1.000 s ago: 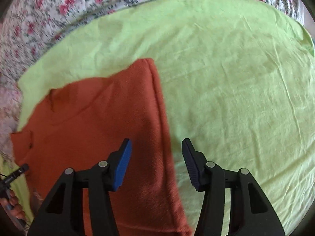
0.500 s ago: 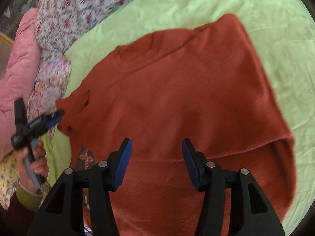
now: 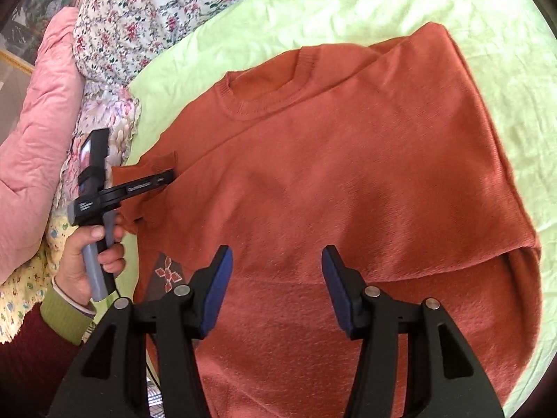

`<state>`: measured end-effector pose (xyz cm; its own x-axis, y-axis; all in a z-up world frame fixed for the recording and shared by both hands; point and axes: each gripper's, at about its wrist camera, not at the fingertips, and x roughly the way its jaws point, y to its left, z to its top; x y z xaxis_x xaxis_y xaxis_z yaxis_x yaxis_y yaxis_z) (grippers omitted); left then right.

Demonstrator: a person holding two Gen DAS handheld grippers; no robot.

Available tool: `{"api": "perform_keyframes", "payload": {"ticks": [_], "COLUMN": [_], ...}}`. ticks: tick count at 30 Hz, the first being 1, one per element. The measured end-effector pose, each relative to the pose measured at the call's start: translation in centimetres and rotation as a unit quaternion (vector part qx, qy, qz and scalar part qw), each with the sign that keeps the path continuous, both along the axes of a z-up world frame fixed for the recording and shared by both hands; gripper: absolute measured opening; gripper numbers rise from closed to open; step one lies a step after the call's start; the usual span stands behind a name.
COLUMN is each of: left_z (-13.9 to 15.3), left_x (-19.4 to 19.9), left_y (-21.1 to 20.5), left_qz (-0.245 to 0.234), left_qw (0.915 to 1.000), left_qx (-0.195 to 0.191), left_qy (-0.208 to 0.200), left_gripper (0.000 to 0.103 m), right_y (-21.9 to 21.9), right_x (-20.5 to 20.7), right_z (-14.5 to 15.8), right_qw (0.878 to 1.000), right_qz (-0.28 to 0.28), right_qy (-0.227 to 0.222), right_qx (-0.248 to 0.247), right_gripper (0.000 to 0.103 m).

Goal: Fold small clothes

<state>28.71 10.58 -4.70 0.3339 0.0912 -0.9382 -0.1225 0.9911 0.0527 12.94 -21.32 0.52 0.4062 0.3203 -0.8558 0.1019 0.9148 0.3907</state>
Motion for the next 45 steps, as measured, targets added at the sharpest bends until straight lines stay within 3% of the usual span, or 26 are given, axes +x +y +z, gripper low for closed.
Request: {"api": "perform_keyframes", "payload": {"ticks": [7, 9, 13, 15, 20, 27, 29, 32, 34, 39, 42, 45], "left_z": [7.4, 9.7, 12.0, 11.8, 8.8, 1.4, -0.1, -0.1, 0.7, 3.1, 3.5, 2.8], "left_x": [-2.5, -2.9, -3.3, -3.5, -3.0, -2.4, -2.7, -3.7, -4.6, -8.3, -10.6, -12.7], "left_y": [0.0, -2.3, -8.4, -11.9, -19.6, -25.2, -25.1, -24.2, -23.3, -17.8, -12.7, -6.6], "left_qz": [-0.016, -0.042, -0.105, -0.133, -0.182, -0.202, -0.202, -0.203, -0.203, -0.189, -0.144, -0.067], "left_qw": [0.9942, 0.9874, 0.9748, 0.9668, 0.9559, 0.9561, 0.9546, 0.9519, 0.9541, 0.9646, 0.9794, 0.9936], "left_qx": [-0.072, -0.112, -0.155, -0.184, -0.211, -0.211, -0.219, -0.229, -0.219, -0.180, -0.132, -0.075], "left_qy": [-0.078, -0.104, -0.121, -0.118, -0.094, -0.029, -0.008, -0.003, -0.013, -0.039, -0.050, -0.049], "left_gripper": [0.007, 0.007, 0.007, 0.007, 0.007, 0.010, 0.015, 0.034, 0.048, 0.056, 0.061, 0.061], "right_y": [-0.2, -0.4, -1.6, -2.6, -5.7, -9.3, -9.5, -9.2, -8.8, -6.6, -5.8, -6.0], "right_x": [-0.1, -0.3, -1.3, -2.0, -3.6, -5.3, -5.4, -5.1, -4.6, -2.2, -0.6, 0.6], "right_z": [0.8, 1.2, 2.0, 2.3, 2.6, 2.1, 2.0, 2.1, 2.1, 1.6, 0.7, -0.4], "right_qw": [1.000, 1.000, 0.998, 0.997, 0.993, 0.986, 0.986, 0.987, 0.988, 0.993, 0.994, 0.993], "right_qz": [-0.012, -0.017, -0.045, -0.063, -0.111, -0.159, -0.162, -0.155, -0.145, -0.108, -0.094, -0.099], "right_qy": [-0.015, -0.023, -0.037, -0.044, -0.048, -0.041, -0.040, -0.045, -0.047, -0.049, -0.043, -0.035], "right_qx": [0.001, 0.001, 0.001, -0.001, -0.009, -0.013, -0.013, -0.011, -0.009, -0.003, -0.033, -0.050], "right_gripper": [0.054, 0.054, 0.054, 0.054, 0.055, 0.055, 0.055, 0.055, 0.055, 0.055, 0.056, 0.056]}}
